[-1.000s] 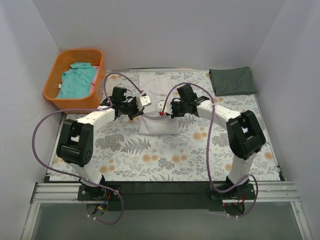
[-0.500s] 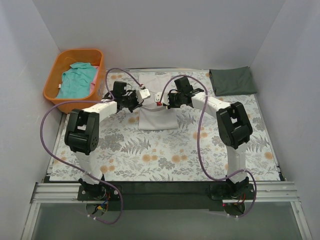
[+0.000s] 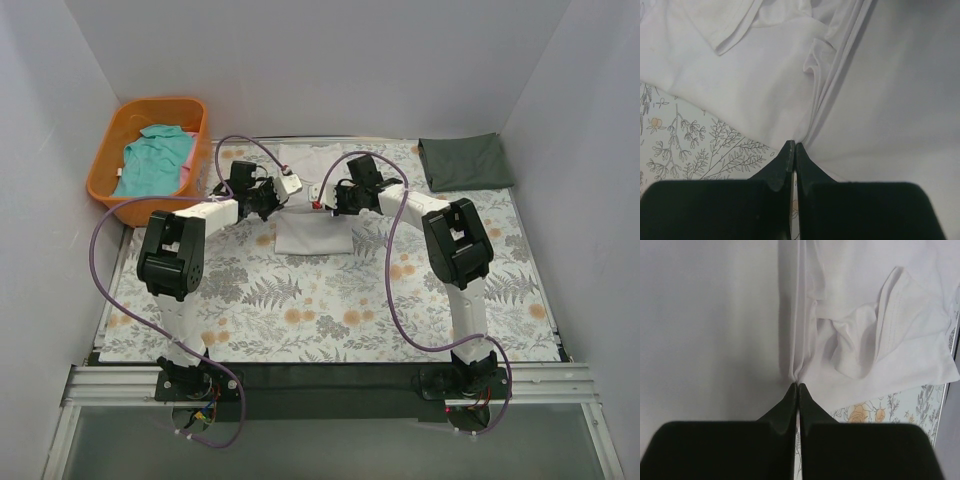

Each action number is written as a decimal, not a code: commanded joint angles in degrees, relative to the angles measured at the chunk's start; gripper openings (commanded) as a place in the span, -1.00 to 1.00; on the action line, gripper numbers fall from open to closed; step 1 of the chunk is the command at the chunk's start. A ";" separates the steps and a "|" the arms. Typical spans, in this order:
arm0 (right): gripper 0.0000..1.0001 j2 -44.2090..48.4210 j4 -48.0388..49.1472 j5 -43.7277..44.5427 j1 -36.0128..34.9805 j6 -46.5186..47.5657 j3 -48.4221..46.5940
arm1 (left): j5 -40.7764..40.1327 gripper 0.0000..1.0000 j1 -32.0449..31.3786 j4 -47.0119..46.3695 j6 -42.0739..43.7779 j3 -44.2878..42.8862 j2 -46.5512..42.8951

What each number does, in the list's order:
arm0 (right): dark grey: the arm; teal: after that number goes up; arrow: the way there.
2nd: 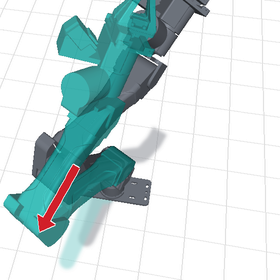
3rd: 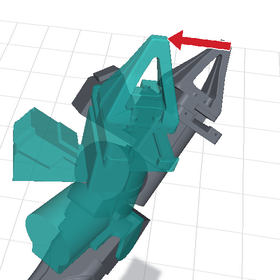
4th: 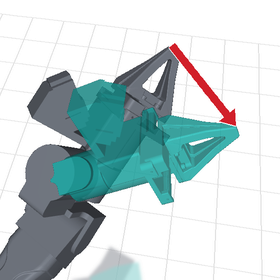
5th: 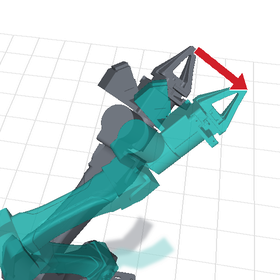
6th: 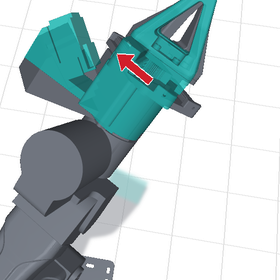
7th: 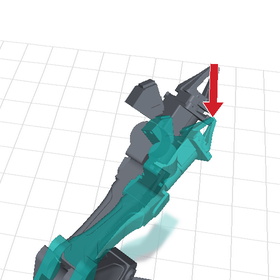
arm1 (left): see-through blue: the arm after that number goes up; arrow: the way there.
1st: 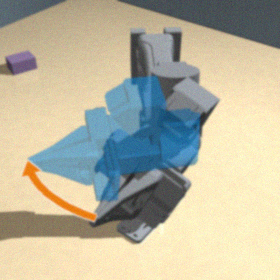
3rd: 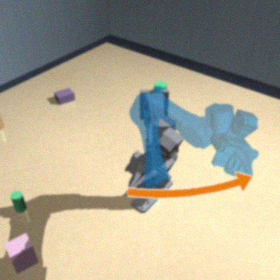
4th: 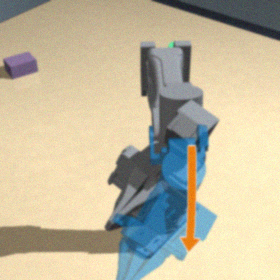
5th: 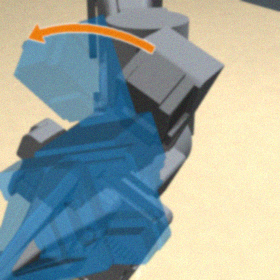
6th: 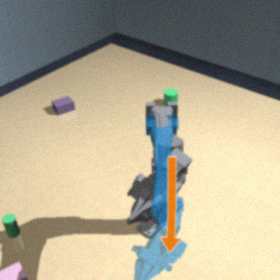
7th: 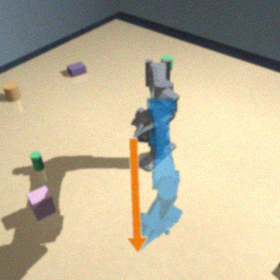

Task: Fold and stack the t-shirts
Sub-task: Fold the tshirt

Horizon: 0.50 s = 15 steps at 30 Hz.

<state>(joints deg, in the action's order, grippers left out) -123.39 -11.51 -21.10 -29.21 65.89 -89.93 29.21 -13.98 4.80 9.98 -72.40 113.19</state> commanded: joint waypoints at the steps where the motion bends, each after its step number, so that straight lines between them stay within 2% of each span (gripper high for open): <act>1: -0.97 0.52 4.56 0.54 0.38 -2.25 -3.06 | -2.14 -1.00 0.62 -2.16 -1.36 -2.39 -0.07; 8: -0.97 2.19 7.55 -0.69 0.38 -3.66 -2.97 | -1.96 -1.00 0.88 -3.39 -2.07 -1.95 -1.21; 13: -0.97 -0.35 7.82 0.88 0.38 -2.87 -3.67 | -3.98 -0.98 0.88 -4.01 -2.51 -2.92 1.07; 14: -0.74 -1.23 7.90 1.24 0.38 -3.31 -3.93 | -4.51 -0.70 0.88 -4.18 -2.77 -3.18 1.68; 15: -0.57 -1.50 7.82 2.28 0.38 -3.74 -4.28 | -5.91 -0.55 0.88 -4.36 -3.90 -3.62 2.03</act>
<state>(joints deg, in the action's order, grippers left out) -123.52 -5.96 -20.47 -29.21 62.67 -91.18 26.22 -13.39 2.11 7.57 -73.54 113.78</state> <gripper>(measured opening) 0.153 0.177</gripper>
